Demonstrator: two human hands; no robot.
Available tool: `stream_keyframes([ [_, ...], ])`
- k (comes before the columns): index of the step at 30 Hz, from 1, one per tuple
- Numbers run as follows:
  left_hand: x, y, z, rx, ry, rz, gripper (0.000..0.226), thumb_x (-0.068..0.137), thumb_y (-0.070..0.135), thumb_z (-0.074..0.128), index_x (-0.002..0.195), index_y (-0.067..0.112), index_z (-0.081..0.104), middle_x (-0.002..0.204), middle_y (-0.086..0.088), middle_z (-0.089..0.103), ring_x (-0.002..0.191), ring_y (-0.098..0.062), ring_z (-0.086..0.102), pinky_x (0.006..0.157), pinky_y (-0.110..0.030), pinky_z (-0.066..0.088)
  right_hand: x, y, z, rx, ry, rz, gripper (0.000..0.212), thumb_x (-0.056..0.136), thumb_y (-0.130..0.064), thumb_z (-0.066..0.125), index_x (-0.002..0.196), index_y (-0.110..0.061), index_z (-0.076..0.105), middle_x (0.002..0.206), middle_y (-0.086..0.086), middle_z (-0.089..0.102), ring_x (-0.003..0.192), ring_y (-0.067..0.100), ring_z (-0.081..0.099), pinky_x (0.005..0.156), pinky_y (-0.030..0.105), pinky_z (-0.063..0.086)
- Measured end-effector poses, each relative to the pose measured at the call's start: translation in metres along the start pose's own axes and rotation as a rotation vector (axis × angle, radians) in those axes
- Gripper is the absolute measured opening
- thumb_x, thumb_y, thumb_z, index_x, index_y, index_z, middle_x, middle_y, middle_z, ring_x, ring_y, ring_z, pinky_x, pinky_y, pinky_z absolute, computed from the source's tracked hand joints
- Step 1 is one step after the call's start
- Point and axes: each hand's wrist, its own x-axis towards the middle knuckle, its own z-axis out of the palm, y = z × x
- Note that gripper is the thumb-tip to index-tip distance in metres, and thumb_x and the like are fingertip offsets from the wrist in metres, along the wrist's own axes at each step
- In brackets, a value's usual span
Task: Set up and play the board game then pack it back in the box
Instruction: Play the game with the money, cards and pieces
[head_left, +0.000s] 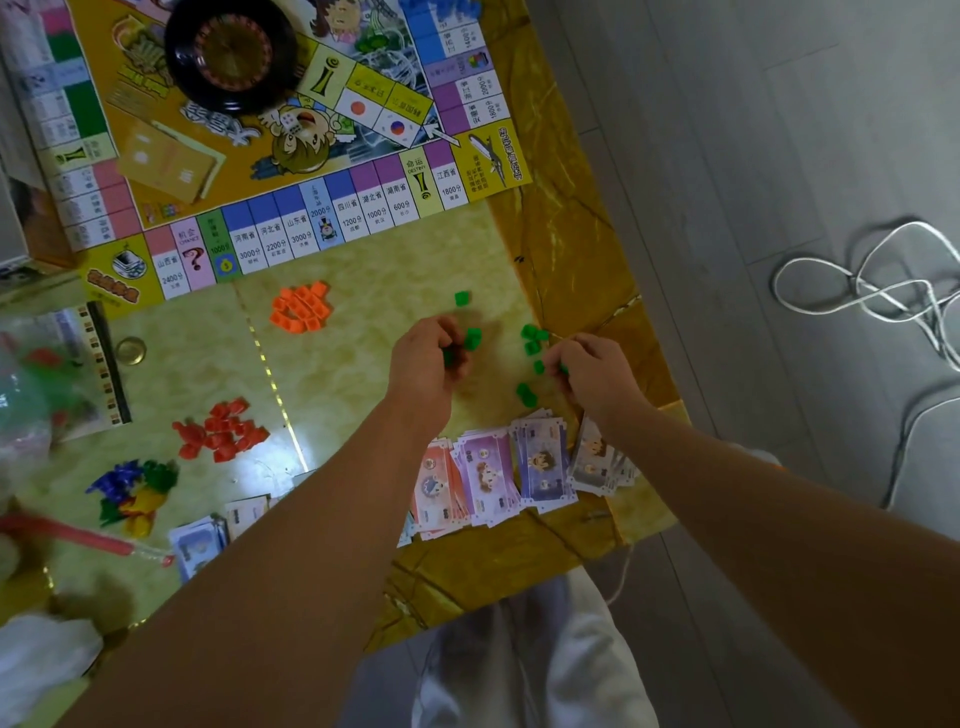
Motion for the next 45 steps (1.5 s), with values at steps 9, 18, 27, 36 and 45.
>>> stream_keyframes([
  [9, -0.001, -0.007, -0.007, 0.411, 0.076, 0.164, 0.024, 0.092, 0.014, 0.047, 0.068, 0.016, 0.05, 0.058, 0.004, 0.04, 0.053, -0.012, 0.033, 0.048, -0.024, 0.026, -0.014, 0.011, -0.003, -0.573, 0.02, -0.211, 0.025, 0.088, -0.035, 0.059, 0.071, -0.017, 0.054, 0.062, -0.004, 0.05, 0.054, 0.011, 0.043, 0.053, 0.025, 0.034],
  [18, -0.021, -0.027, -0.022, 1.489, -0.321, 0.562, 0.023, 0.079, 0.045, 0.068, 0.085, 0.031, 0.052, 0.067, 0.011, 0.051, 0.064, -0.009, 0.049, 0.053, -0.025, 0.032, -0.012, 0.013, 0.014, -0.974, 0.003, -0.271, 0.041, 0.086, -0.058, 0.062, 0.096, -0.018, 0.057, 0.088, 0.003, 0.064, 0.082, 0.025, 0.063, 0.07, 0.035, 0.052],
  [27, -0.03, -0.047, -0.01, 1.806, -0.397, 0.755, 0.042, 0.08, 0.05, 0.067, 0.113, 0.028, 0.054, 0.101, 0.002, 0.061, 0.093, -0.023, 0.059, 0.069, -0.033, 0.046, -0.009, 0.014, -0.004, -0.471, -0.013, -0.248, 0.031, 0.092, -0.021, 0.046, 0.061, -0.017, 0.047, 0.057, -0.001, 0.044, 0.053, 0.015, 0.04, 0.054, 0.03, 0.03],
  [36, -0.027, -0.048, -0.013, 1.305, -0.374, 0.497, 0.015, 0.091, 0.02, 0.049, 0.081, 0.013, 0.058, 0.064, 0.003, 0.051, 0.06, -0.017, 0.046, 0.055, -0.028, 0.034, -0.003, -0.002, -0.013, 0.275, -0.113, 0.127, 0.037, 0.087, -0.002, 0.032, 0.059, -0.002, 0.055, 0.051, 0.009, 0.049, 0.033, 0.01, 0.04, 0.036, 0.012, 0.029],
  [45, -0.018, -0.031, -0.005, 0.835, -0.06, 0.323, 0.04, 0.094, 0.031, 0.054, 0.06, 0.017, 0.036, 0.053, 0.004, 0.031, 0.048, -0.012, 0.027, 0.052, -0.024, 0.021, 0.001, 0.014, -0.006, -0.395, 0.008, -0.136, 0.021, 0.088, -0.038, 0.063, 0.08, -0.019, 0.059, 0.068, -0.006, 0.053, 0.061, 0.011, 0.048, 0.057, 0.029, 0.04],
])
